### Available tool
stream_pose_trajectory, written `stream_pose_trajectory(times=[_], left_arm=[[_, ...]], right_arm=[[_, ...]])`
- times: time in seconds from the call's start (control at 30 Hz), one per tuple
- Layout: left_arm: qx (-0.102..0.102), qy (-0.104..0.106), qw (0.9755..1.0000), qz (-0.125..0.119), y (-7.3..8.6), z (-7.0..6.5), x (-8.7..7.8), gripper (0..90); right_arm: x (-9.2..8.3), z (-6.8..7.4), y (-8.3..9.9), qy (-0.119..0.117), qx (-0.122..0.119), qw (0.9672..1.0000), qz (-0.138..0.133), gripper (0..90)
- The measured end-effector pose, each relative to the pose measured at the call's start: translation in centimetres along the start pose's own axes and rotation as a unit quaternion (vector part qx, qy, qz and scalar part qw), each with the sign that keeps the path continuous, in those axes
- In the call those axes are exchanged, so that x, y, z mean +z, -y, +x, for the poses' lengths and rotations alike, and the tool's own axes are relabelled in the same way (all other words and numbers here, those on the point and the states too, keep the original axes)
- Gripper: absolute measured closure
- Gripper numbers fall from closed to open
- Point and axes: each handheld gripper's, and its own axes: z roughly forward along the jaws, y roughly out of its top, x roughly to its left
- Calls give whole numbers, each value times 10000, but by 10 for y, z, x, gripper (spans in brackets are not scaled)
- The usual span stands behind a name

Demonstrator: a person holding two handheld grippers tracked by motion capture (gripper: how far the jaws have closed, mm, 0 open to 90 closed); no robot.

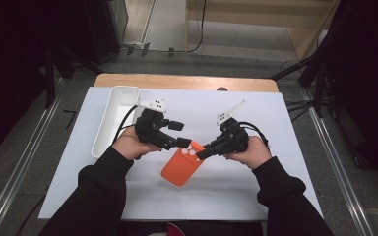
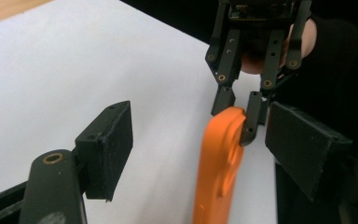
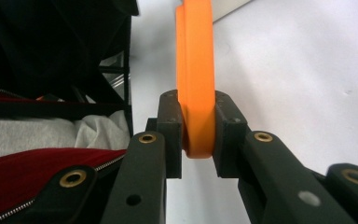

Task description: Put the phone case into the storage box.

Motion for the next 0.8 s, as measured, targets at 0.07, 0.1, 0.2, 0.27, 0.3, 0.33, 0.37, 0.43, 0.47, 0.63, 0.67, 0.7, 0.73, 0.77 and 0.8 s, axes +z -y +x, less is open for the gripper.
stream_pose_trajectory(times=[0.07, 0.1, 0.2, 0.27, 0.3, 0.33, 0.37, 0.43, 0.47, 0.63, 0.67, 0.7, 0.73, 0.77, 0.8], left_arm=[[-26, -34, 10000, -43, 0, 0, 0, 231], [-37, -53, 10000, -48, 0, 1, -1, 231], [-95, -97, 9999, -77, 0, 1, -2, 171], [-341, -64, 9994, -54, -1, 3, -1, 159], [-345, -68, 9994, -60, -1, 3, -1, 159], [-330, -84, 9994, -69, 0, 3, -1, 158], [-309, -105, 9994, -59, 0, 2, -1, 158], [-255, -137, 9996, -54, 2, 2, 0, 157], [-255, -137, 9996, -54, 2, 2, 0, 156], [-80, -341, 9994, -50, 5, -2, -4, 157], [-45, -379, 9993, -56, 6, -2, -5, 157], [-22, -417, 9991, -71, 6, -3, -5, 157], [-24, -435, 9990, -75, 7, -3, -5, 157], [-37, -451, 9990, -46, 7, -4, -6, 157], [-29, -487, 9988, -15, 8, -4, -6, 157]], right_arm=[[-1, -1, 0, 2, 95, 10000, 12, 748], [-2, -2, 1, 11, 150, 9999, 23, 748], [-2, -4, 1, 68, 209, 9998, 17, 749], [-5, -6, 1, 93, 262, 9996, -49, 749], [-6, -5, 1, 104, 320, 9994, -48, 749], [-7, -6, 2, 99, 343, 9993, -68, 749], [-8, -6, 2, 146, 372, 9992, -75, 749], [-10, -6, 2, 184, 465, 9987, -112, 749], [-10, -6, 2, 184, 465, 9987, -112, 749], [-14, -9, 3, 294, 750, 9965, -214, 749], [-14, -10, 3, 314, 785, 9961, -234, 749], [-15, -10, 3, 332, 831, 9956, -266, 749], [-15, -11, 3, 332, 887, 9951, -277, 749], [-16, -12, 3, 359, 907, 9947, -311, 750], [-16, -12, 3, 365, 942, 9943, -327, 750]])
